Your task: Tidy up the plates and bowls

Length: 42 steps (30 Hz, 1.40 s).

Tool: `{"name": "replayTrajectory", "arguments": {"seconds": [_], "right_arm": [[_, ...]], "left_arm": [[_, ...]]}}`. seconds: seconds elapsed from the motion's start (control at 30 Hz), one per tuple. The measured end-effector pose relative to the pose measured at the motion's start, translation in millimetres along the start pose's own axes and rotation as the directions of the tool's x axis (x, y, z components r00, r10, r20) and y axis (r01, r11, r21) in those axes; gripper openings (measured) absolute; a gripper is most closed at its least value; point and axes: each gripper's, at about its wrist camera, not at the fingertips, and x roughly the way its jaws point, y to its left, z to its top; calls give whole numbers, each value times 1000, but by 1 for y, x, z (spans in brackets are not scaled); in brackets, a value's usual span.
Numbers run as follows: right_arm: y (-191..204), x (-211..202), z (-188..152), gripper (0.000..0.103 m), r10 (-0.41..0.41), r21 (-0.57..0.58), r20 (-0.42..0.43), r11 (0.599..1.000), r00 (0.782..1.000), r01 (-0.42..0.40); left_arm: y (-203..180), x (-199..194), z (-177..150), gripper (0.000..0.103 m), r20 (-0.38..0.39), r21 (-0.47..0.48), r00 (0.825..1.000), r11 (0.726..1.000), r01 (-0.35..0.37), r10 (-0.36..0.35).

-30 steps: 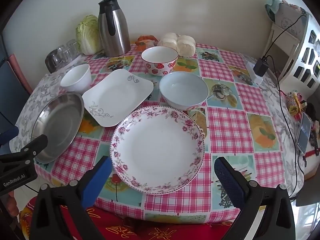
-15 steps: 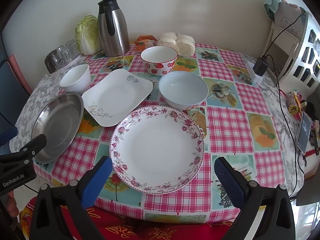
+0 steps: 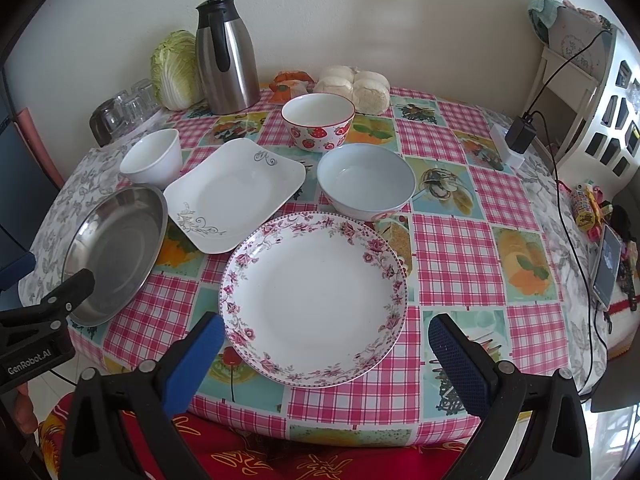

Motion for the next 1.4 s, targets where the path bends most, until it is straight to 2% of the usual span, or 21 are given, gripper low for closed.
{"name": "replayTrajectory", "arguments": {"seconds": [1.4], "right_arm": [[1,-5,1,103,-2,-15,4,1000,1000,2]], "left_arm": [[-3,-2,1,103,2,6,1000,1000,19,-19]]}}
